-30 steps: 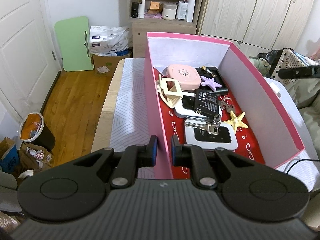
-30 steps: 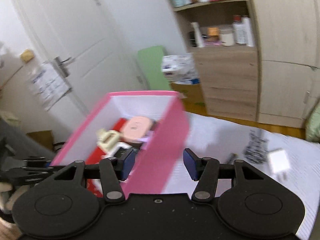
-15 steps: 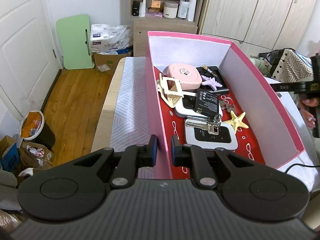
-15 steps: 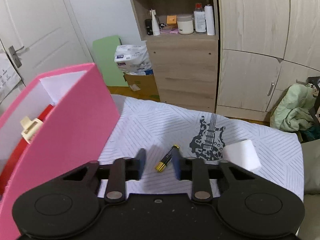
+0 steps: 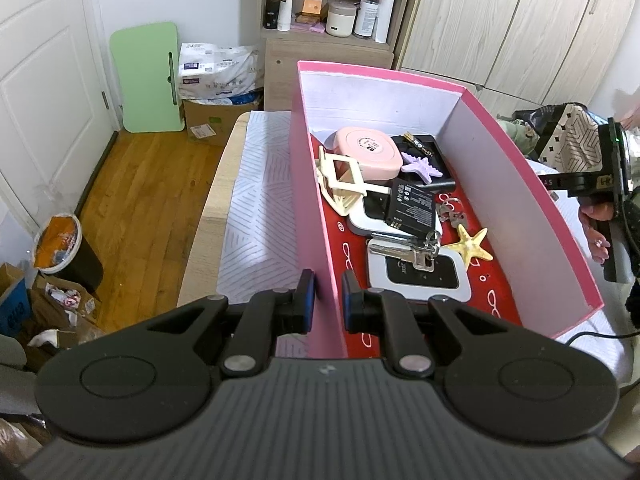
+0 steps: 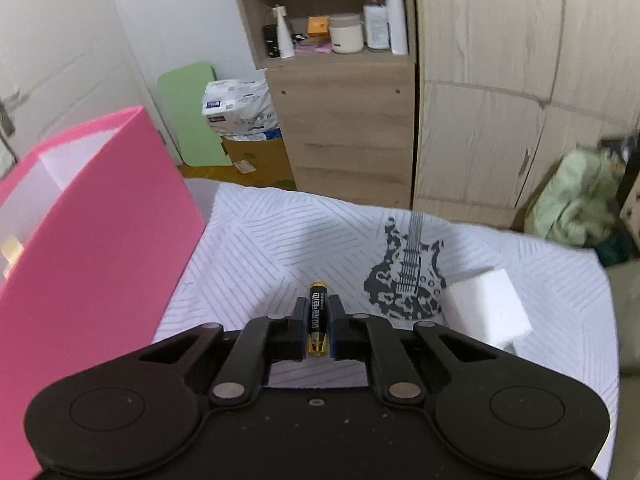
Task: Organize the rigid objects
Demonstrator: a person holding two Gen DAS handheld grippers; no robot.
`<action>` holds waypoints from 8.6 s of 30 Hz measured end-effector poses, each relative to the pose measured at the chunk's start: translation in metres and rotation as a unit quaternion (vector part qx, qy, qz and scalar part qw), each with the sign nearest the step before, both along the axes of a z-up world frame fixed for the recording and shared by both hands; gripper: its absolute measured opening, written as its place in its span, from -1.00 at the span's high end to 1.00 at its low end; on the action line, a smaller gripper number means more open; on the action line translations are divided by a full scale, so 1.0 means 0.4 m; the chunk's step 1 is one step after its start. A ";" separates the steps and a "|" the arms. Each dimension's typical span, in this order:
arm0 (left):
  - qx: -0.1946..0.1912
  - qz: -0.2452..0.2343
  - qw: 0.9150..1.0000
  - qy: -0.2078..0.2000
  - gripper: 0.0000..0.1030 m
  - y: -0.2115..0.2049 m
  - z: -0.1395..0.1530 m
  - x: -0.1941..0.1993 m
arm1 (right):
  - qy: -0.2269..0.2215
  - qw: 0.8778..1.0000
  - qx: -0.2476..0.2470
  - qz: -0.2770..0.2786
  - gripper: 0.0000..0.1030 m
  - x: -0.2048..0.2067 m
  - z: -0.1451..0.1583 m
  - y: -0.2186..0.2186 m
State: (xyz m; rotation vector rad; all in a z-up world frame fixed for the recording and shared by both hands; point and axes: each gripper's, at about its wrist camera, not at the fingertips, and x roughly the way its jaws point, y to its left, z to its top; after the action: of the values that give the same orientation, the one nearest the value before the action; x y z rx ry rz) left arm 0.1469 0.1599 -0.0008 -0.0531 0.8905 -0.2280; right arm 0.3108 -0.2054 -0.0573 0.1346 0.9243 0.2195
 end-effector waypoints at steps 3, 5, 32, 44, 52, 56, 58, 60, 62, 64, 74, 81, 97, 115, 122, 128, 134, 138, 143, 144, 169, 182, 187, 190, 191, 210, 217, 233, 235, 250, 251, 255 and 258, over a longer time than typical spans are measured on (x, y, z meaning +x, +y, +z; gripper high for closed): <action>0.001 0.000 1.000 -0.001 0.75 0.000 0.000 0.000 | 0.008 1.000 0.030 -0.005 0.77 -0.004 -0.001 -0.022; 0.002 0.000 1.000 -0.001 0.75 0.001 0.000 0.000 | 0.011 0.999 0.053 -0.008 0.77 -0.010 -0.004 -0.034; 0.007 0.001 1.000 -0.003 0.75 -0.002 0.004 -0.001 | 0.073 0.936 0.291 0.182 0.76 -0.112 0.210 0.277; -0.004 0.000 1.000 -0.003 0.75 0.009 0.001 -0.005 | 0.190 0.941 0.245 0.136 0.76 0.001 0.094 0.463; 0.005 -0.007 1.000 -0.013 0.75 0.000 -0.002 -0.014 | 0.208 0.941 0.244 0.105 0.60 0.011 0.085 0.462; -0.002 -0.005 1.000 -0.013 0.75 0.005 -0.003 -0.014 | 0.188 0.938 0.268 0.113 0.45 -0.013 0.117 0.399; -0.003 -0.004 1.000 -0.013 0.75 0.006 -0.003 -0.014 | 0.169 0.937 0.278 0.124 0.43 -0.036 0.144 0.354; -0.001 -0.004 1.000 -0.013 0.75 0.005 -0.001 -0.014 | 0.150 0.939 0.280 0.134 0.42 -0.063 0.170 0.311; 0.003 -0.003 1.000 -0.012 0.75 0.002 0.000 -0.014 | 0.130 0.942 0.276 0.136 0.42 -0.089 0.192 0.262; 0.007 -0.002 1.000 -0.012 0.75 -0.002 0.000 -0.013 | 0.116 0.947 0.269 0.133 0.41 -0.115 0.208 0.202; 0.029 0.000 1.000 -0.006 0.75 -0.021 0.004 -0.007 | -0.014 0.987 0.150 0.051 0.41 -0.211 0.234 -0.066; 0.037 0.003 0.999 -0.003 0.75 -0.029 0.006 -0.007 | -0.052 0.997 0.048 -0.006 0.39 -0.233 0.199 -0.190; 0.042 0.005 0.999 0.001 0.75 -0.033 0.008 -0.005 | -0.109 0.993 -0.050 -0.009 -0.32 -0.108 0.039 -0.216; 0.034 0.011 0.999 0.001 0.75 -0.028 0.006 -0.006 | -0.121 0.988 -0.087 0.036 0.05 -0.056 -0.021 -0.181; 0.039 0.012 0.999 0.004 0.75 -0.033 0.009 -0.006 | -0.157 0.987 0.017 0.019 0.06 -0.117 0.009 -0.195; 0.043 0.015 0.999 0.005 0.75 -0.037 0.013 -0.004 | -0.200 0.976 0.071 0.057 0.06 -0.205 0.091 -0.142; 0.035 0.017 0.999 0.001 0.75 -0.031 0.011 -0.008 | -0.224 0.960 0.105 0.130 0.05 -0.300 0.167 -0.036; 0.031 0.016 0.999 0.000 0.75 -0.025 0.012 -0.012 | -0.238 0.948 0.111 0.180 0.05 -0.338 0.205 0.034; 0.022 0.016 1.000 -0.006 0.75 -0.021 0.010 -0.011 | -0.185 0.941 0.190 0.213 0.05 -0.315 0.233 0.106; 0.020 0.017 1.000 -0.006 0.75 -0.020 0.009 -0.011 | -0.166 0.937 0.213 0.219 0.05 -0.301 0.234 0.120; -0.014 0.011 1.000 0.017 0.75 0.012 0.003 0.013 | 0.072 0.964 0.072 0.247 0.05 -0.135 0.177 0.461; -0.019 -0.002 0.999 0.033 0.75 0.017 0.007 0.026 | 0.102 0.964 0.016 0.247 0.06 -0.113 0.141 0.447; -0.026 -0.001 0.999 0.038 0.75 0.021 0.008 0.026 | 0.094 0.963 0.000 0.253 0.06 -0.111 0.142 0.474; -0.022 -0.002 0.999 0.040 0.75 0.019 0.008 0.029 | 0.079 0.962 -0.007 0.261 -0.02 -0.121 0.154 0.472; -0.021 -0.004 0.999 0.042 0.75 0.019 0.009 0.031 | 0.066 0.964 -0.006 0.258 -0.11 -0.127 0.163 0.465; -0.006 -0.016 0.998 0.057 0.75 0.003 0.032 0.042 | -0.119 0.977 0.084 0.156 -0.27 -0.307 0.336 0.235; 0.021 -0.032 0.999 0.034 0.75 -0.020 0.118 -0.002 | -0.136 0.980 0.084 0.123 -0.30 -0.346 0.359 0.185; 0.035 -0.070 0.997 0.025 -0.19 -0.135 0.203 -0.139 | -0.159 0.979 0.084 0.096 -0.94 -0.473 0.394 0.137; 0.030 -0.064 0.996 0.049 -0.25 -0.141 0.183 -0.134 | -0.164 0.980 0.093 0.064 -1.00 -0.491 0.388 0.122; -0.018 -0.015 0.997 0.072 -0.65 -0.201 0.119 -0.165 | -0.101 0.988 0.100 -0.058 -1.00 -0.554 0.382 0.047; -0.024 -0.019 0.997 0.071 -0.65 -0.209 0.116 -0.171 | -0.097 0.989 0.098 -0.057 -1.00 -0.556 0.381 0.046; -0.016 -0.010 0.998 0.054 -0.67 -0.238 0.117 -0.198 | -0.085 0.992 0.084 -0.034 -1.00 -0.563 0.378 0.049; 0.002 0.001 0.999 0.043 -0.71 -0.252 0.115 -0.212 | -0.089 0.994 0.062 -0.032 -1.00 -0.566 0.383 0.053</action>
State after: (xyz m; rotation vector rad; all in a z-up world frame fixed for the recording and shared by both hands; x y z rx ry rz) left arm 0.0622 0.0589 0.0452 -0.0607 0.9774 -0.2242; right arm 0.0844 -0.1843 0.0958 0.2560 0.7276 0.2252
